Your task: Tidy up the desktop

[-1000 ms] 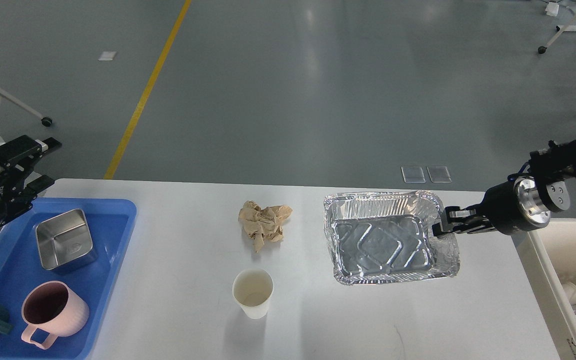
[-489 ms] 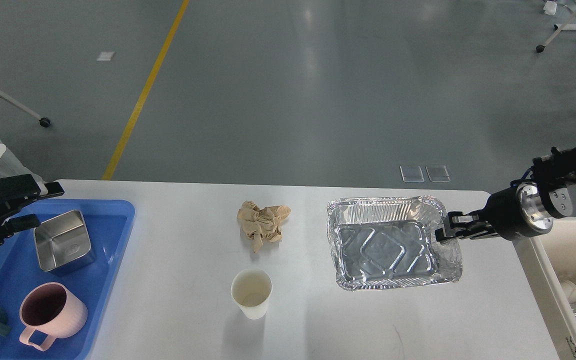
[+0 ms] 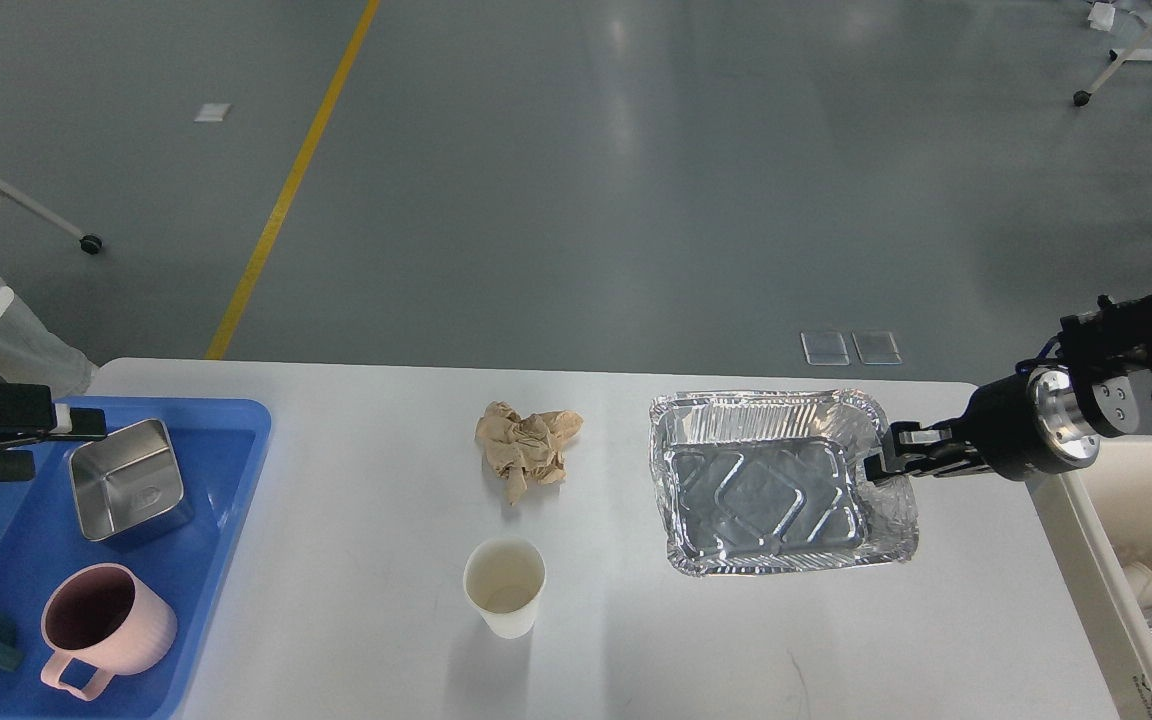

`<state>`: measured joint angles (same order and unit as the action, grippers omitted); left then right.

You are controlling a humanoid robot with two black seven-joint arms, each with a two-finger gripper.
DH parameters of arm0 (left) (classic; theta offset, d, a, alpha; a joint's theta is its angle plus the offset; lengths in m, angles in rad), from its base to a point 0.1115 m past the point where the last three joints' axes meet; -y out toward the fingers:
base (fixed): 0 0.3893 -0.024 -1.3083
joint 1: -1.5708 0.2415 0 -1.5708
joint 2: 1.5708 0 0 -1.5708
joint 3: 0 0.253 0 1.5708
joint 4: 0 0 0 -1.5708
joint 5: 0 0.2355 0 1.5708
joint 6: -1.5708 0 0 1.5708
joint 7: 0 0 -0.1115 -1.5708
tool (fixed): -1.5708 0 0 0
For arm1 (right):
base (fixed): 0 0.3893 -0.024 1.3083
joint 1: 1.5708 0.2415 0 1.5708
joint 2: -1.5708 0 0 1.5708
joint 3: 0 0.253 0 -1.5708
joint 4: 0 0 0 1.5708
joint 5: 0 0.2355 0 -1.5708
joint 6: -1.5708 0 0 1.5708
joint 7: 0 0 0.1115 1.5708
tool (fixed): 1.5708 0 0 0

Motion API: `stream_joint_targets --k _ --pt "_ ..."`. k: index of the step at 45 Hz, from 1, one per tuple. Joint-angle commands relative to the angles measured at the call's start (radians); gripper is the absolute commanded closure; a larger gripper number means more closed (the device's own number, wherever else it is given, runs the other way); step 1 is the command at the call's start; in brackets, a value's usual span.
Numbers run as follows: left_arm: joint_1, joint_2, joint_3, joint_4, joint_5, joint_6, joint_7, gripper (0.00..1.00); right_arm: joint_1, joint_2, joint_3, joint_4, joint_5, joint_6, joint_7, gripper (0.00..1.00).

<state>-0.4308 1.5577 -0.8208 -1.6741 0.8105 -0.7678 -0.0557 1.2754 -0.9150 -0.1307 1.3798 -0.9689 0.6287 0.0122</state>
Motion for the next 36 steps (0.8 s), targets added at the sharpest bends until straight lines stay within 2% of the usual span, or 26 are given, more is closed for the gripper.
stream_joint_targets --k 1,7,19,25,36 --pt "-0.049 -0.065 0.005 0.004 0.045 -0.028 0.040 0.07 -0.005 0.001 0.000 -0.001 -0.001 -0.003 0.000 1.00" --pt "-0.065 -0.168 0.002 0.008 0.125 -0.028 0.125 0.07 -0.011 0.002 0.000 -0.001 -0.001 -0.003 -0.001 1.00" --pt "-0.108 -0.510 0.014 0.102 0.346 -0.045 0.218 0.07 -0.018 0.007 0.000 -0.001 -0.001 -0.014 -0.001 1.00" --pt "-0.120 -0.651 0.060 0.149 0.418 -0.050 0.229 0.07 -0.028 0.008 -0.001 -0.001 -0.001 -0.020 -0.001 1.00" --pt "-0.187 -0.795 0.186 0.215 0.481 -0.042 0.226 0.08 -0.045 0.008 -0.001 -0.002 -0.002 -0.024 -0.001 1.00"
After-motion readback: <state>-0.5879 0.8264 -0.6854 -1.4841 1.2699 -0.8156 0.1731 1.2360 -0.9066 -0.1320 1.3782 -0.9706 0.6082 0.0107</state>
